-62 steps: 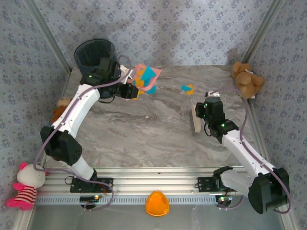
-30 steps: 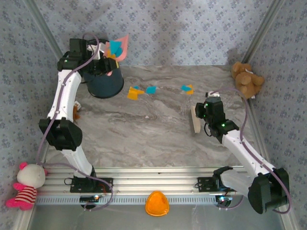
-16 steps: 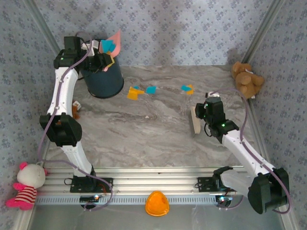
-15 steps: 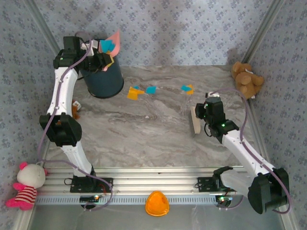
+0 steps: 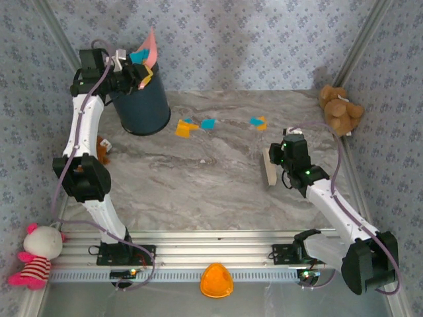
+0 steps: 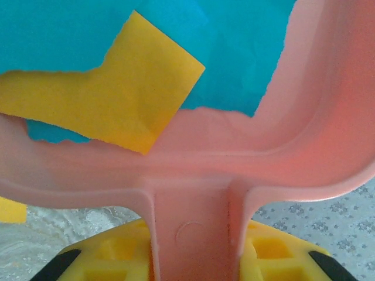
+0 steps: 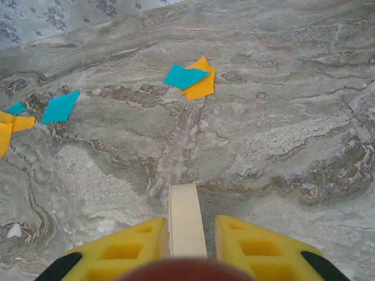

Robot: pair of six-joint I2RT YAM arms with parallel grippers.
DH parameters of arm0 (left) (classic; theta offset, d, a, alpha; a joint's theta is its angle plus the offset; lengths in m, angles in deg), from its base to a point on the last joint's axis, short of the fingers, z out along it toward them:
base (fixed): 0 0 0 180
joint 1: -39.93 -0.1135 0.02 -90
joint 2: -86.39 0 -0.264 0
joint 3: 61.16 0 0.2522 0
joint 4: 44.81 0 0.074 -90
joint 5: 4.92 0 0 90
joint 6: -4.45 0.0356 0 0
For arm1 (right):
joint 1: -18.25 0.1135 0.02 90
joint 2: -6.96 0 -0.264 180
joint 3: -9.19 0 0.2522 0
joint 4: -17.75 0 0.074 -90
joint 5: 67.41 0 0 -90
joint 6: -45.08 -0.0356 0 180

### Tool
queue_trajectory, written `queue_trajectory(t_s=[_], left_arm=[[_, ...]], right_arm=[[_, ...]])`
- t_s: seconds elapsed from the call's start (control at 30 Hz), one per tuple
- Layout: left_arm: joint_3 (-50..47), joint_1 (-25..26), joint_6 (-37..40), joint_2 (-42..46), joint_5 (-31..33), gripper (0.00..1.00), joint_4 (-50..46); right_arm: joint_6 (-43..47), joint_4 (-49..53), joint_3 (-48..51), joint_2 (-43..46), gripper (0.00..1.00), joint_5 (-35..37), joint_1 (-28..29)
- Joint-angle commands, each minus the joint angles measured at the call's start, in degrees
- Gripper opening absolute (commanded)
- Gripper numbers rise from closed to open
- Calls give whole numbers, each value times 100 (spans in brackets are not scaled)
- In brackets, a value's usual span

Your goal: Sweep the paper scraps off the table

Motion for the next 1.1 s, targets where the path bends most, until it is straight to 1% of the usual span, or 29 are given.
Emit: queue_trajectory(t_s=[0.0,0.23,0.37,0.63,0.77,0.97,1.07], left_arm=[[-68,-48,-496,-5,-322,0,720],[-344,-123,-1299,-23,-437,0,1619],[-719,-167,-1757,-20,-450,0,2121],[-1320,-263,-2886,-67,-504,0,3425],[-1487,-271,-3229,-93,-475,0,3750],[-1814,-290,-4010,-153,-424,0,4520],[-1987,-286,-4504,-203,-432,0,5111]], right_arm=[[-129,2,47,123,0,-18,-32],[-134,-3,78,121,0,-21,-37],[-133,8,89,132,0,-28,-39],[-133,21,107,140,0,-31,-61],[-131,27,120,145,0,-31,-60],[-141,27,128,140,0,-40,-64],[-143,27,141,140,0,-31,-67]])
